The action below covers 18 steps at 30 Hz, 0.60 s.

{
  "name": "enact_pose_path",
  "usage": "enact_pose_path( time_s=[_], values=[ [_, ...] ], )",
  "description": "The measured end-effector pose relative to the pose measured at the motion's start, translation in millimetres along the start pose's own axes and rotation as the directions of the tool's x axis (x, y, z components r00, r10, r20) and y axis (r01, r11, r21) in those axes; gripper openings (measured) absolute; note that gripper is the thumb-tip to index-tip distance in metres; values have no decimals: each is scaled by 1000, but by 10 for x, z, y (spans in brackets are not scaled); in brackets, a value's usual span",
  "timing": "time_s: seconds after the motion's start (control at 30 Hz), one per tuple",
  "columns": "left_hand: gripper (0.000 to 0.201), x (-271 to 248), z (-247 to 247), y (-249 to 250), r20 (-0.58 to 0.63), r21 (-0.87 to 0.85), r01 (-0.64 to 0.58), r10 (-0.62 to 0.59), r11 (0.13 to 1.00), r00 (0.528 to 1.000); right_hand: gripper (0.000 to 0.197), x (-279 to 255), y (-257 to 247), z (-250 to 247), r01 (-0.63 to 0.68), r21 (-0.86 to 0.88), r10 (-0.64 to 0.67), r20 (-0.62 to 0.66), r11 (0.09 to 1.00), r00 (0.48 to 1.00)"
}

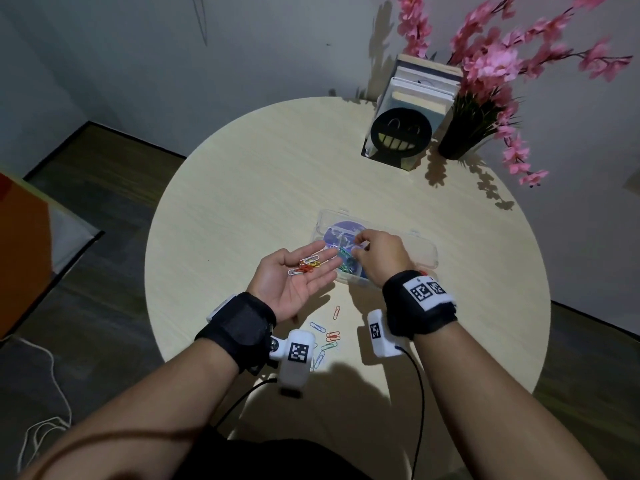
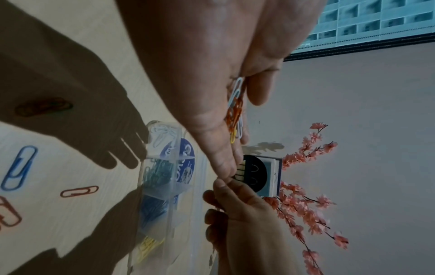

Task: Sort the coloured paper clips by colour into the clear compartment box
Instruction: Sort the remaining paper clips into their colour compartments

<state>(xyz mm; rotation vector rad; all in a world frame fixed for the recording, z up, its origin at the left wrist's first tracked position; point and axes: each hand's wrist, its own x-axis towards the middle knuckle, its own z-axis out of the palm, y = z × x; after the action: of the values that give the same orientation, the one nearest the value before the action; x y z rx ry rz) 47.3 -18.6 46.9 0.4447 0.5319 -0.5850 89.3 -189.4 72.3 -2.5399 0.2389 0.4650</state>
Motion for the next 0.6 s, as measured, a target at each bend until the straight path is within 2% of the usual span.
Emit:
enact_pose_path(
  time_s=[0.1,0.13,0.2,0.27,0.33,0.47,0.6],
  values=[
    [53,6,18,-3,17,2,-16,16,1000,1000,16,-250,-201,-61,261,51,-258,-57,964,965],
    [53,5,30,-12,28,10,-20,20,1000,999,17,-332,-265,-51,355,34,-354,-29,934,935],
    [44,-7,84,-44,41,4,-19,19,1000,999,21,-446,-343,23,455,-66,-449,88,888,889],
    [38,-12,134,-83,56,-26,-13,15,1000,998,24,-483,-360,94,479,-209,-451,170,852,876],
    [45,-9,150,-110,100,-19,-22,23,1000,995,24,-501,-354,111,486,-285,-453,176,826,874],
    [50,-11,154,-139,114,55,-16,10,998,993,21,-530,-319,60,526,-294,-496,174,798,851],
    [32,-14,160,-177,58,43,26,-29,999,998,20,-549,-264,6,491,-263,-467,151,830,871]
  ],
)
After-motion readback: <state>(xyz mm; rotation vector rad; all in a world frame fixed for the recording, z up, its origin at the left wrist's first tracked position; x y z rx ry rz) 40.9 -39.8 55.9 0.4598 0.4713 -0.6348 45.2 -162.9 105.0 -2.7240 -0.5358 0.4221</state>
